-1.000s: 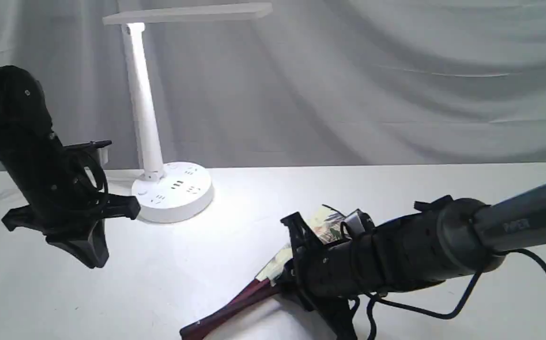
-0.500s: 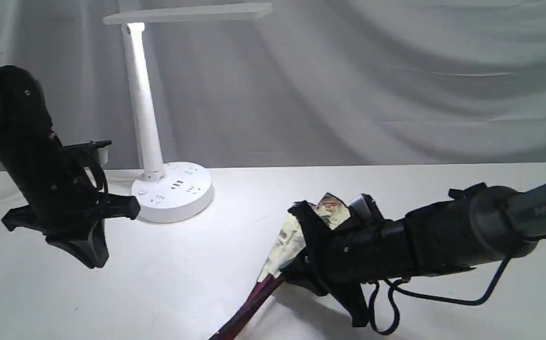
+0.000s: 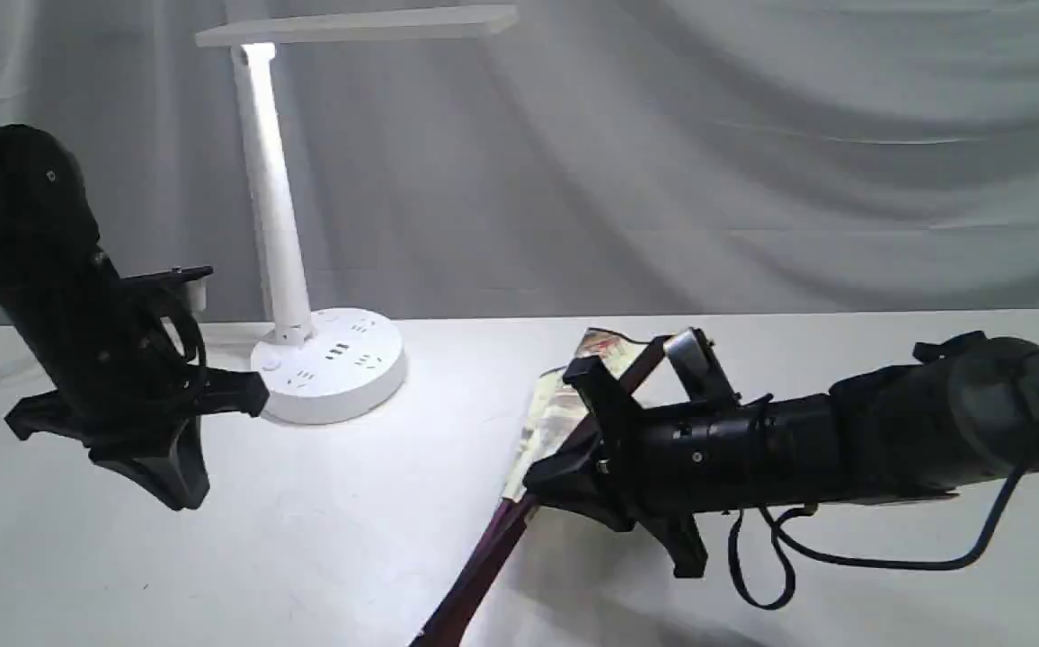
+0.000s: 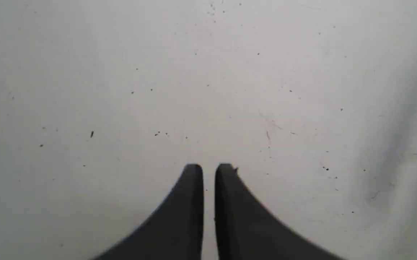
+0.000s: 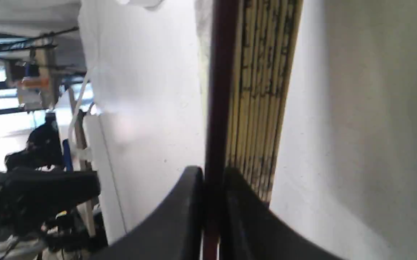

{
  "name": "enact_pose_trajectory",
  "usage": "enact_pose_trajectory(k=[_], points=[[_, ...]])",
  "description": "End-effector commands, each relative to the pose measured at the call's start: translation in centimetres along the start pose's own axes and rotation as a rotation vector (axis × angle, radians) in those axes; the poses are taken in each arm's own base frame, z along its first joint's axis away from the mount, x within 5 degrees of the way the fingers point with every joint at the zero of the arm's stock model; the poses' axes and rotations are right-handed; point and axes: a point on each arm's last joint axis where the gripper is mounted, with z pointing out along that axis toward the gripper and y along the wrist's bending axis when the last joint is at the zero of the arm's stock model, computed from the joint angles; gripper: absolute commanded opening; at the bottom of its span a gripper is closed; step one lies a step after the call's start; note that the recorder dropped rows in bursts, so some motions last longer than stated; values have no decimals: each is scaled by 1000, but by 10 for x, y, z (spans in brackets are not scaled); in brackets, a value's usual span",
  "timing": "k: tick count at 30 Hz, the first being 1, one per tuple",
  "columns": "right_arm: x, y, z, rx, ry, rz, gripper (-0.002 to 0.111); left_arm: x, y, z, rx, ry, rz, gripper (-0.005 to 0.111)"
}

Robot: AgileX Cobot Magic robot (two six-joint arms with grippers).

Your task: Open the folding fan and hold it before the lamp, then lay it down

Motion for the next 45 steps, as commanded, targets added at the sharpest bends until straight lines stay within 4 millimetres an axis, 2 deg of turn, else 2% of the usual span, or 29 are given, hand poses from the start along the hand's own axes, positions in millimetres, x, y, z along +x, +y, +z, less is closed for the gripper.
enact_pose_trajectory(k=[1,6,9,15,22,33,45], points=[[-2,9,-15,-129,57,-97,0,1,-5,-4,54,-18,30,5],[-8,13,-34,-278,104,-180,0,3,-10,-9,72,-14,67,5],[-11,13,-43,-332,112,-206,0,6,-18,-22,19,-58,107,4],[-16,11,-49,-331,89,-219,0,13,-43,-46,-66,-142,198,4],[-11,6,-48,-286,153,-239,0,33,-59,-45,-59,-223,240,4],[-10,6,-48,-282,162,-236,0,83,-49,-52,-57,-659,218,4],[-8,6,-47,-280,168,-240,0,142,-20,-27,-123,-1056,92,4]])
